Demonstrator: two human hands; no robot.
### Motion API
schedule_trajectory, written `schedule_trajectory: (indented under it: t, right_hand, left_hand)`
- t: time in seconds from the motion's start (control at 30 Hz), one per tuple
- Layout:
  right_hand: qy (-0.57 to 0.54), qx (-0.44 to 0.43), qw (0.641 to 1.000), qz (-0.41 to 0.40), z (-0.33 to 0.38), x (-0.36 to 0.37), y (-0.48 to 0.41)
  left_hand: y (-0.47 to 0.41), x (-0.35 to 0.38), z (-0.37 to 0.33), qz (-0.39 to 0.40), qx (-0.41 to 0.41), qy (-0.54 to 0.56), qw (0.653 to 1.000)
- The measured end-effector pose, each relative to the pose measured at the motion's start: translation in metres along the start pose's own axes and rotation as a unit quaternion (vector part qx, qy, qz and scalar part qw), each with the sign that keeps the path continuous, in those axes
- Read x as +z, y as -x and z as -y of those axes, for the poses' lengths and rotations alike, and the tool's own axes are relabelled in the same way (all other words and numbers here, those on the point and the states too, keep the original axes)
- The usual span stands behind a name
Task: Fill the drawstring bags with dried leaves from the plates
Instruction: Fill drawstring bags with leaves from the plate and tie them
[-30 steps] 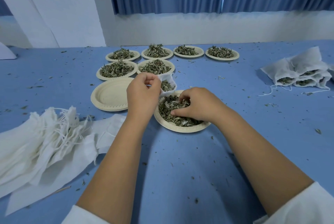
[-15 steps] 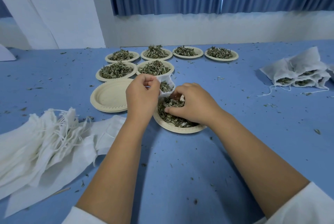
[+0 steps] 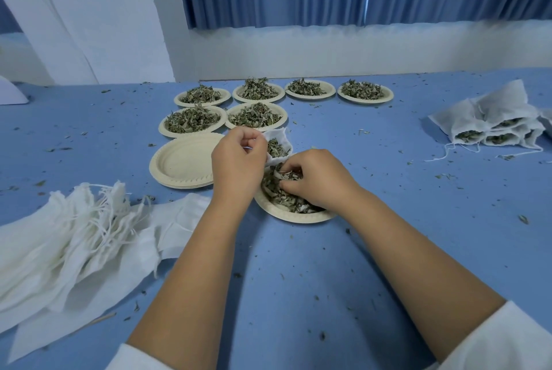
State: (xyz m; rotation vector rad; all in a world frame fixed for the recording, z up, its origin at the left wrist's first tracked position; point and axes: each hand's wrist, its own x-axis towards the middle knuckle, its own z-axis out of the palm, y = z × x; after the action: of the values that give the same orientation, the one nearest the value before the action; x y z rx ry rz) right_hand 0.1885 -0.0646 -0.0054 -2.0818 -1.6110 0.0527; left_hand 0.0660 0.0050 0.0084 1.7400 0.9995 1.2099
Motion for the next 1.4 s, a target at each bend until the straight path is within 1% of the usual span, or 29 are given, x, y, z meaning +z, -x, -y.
schedule_trajectory:
  t: [0.2,0.37,0.5,0.67,0.77,0.83,0.9,1.0,1.03,1.07,1.1,1.2,1.3,1.4]
  right_hand:
    - [-0.090,0.061,0.992,-0.060,-0.008,-0.011,-0.005]
    - [-0.211,0.102,0.968,-0.086,-0.014,-0.025,-0.006]
    - [-0.272,0.124,0.949,-0.102,-0.013,-0.035,-0.005]
    - [-0.365,0.146,0.911,-0.122,-0.010,-0.043,-0.003]
    - [-0.418,0.151,0.890,-0.106,-0.007,-0.047,-0.001]
    - [-0.446,0.172,0.874,-0.093,-0.006,-0.048,-0.002]
    - [-0.492,0.195,0.844,-0.087,-0.007,-0.047,-0.004]
    - [-0.570,0.208,0.791,-0.077,-0.005,-0.043,-0.008]
    - [-0.586,0.208,0.780,-0.074,-0.005,-0.040,-0.008]
    - [-0.591,0.207,0.777,-0.071,-0.004,-0.038,-0.008]
    - [-0.577,0.204,0.788,-0.070,-0.003,-0.036,-0.008]
    - [-0.457,0.179,0.867,-0.085,0.000,-0.032,-0.003]
    - [-0.381,0.132,0.907,-0.120,-0.002,-0.028,-0.001]
    - [-0.229,0.089,0.957,-0.156,-0.002,-0.022,-0.002]
  left_hand:
    - [0.000,-0.003,-0.001,-0.015,-0.002,0.012,1.000]
    - [0.000,-0.003,-0.002,-0.031,-0.004,0.013,0.999]
    - [0.000,-0.004,-0.003,-0.042,0.006,0.007,0.999]
    - [0.000,-0.003,-0.002,-0.040,0.017,0.008,0.999]
    - [0.002,0.000,-0.001,-0.029,0.018,0.013,0.999]
    - [0.002,0.003,0.000,-0.017,0.018,0.013,1.000]
    - [0.004,0.006,0.000,-0.005,0.017,0.019,1.000]
    - [0.005,0.009,-0.001,0.007,0.012,0.022,1.000]
    - [0.005,0.010,-0.001,0.009,0.011,0.027,1.000]
    - [0.006,0.010,-0.001,0.012,0.010,0.035,0.999]
    - [0.006,0.010,-0.002,0.014,0.008,0.043,0.999]
    - [0.006,0.011,-0.003,0.013,-0.004,0.054,0.998]
    - [0.005,0.011,-0.003,0.009,-0.027,0.064,0.998]
    - [0.006,0.010,-0.004,0.015,-0.032,0.071,0.997]
